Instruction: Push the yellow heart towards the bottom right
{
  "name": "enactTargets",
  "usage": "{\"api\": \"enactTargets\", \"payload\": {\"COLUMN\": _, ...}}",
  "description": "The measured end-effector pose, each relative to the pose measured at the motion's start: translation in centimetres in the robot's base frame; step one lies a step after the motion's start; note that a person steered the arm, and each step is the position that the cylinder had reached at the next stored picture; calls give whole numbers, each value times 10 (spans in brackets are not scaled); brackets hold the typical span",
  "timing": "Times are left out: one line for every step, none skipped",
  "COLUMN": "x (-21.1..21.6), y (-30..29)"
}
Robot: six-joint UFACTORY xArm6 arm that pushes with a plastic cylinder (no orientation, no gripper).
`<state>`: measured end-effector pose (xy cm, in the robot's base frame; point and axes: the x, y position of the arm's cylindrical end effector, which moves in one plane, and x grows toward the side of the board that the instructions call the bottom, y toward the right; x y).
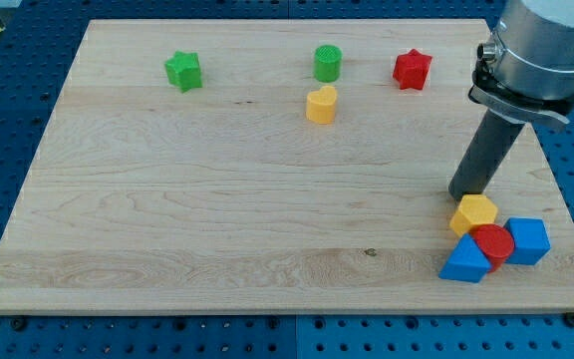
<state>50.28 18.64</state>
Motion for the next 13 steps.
{"api": "enactTargets", "payload": {"x": -15, "y": -46}}
{"api": "enactTargets", "payload": {"x": -34, "y": -125}}
{"api": "enactTargets", "payload": {"x": -65, "y": -211}}
{"api": "enactTargets", "payload": {"x": -125, "y": -232}}
{"api": "enactTargets", "payload": {"x": -168, "y": -207}}
{"api": "enactTargets", "payload": {"x": -169, "y": -174}}
{"api": "enactTargets", "payload": {"x": -155, "y": -170}}
{"api": "enactTargets", "payload": {"x": -146, "y": -158}}
{"api": "enactTargets", "payload": {"x": -138, "y": -116}}
{"api": "enactTargets", "payload": {"x": -111, "y": -105}}
{"api": "enactTargets", "payload": {"x": -83, "y": -105}}
{"api": "enactTargets", "payload": {"x": -62, "y": -108}}
{"api": "enactTargets", "payload": {"x": -38, "y": -120}}
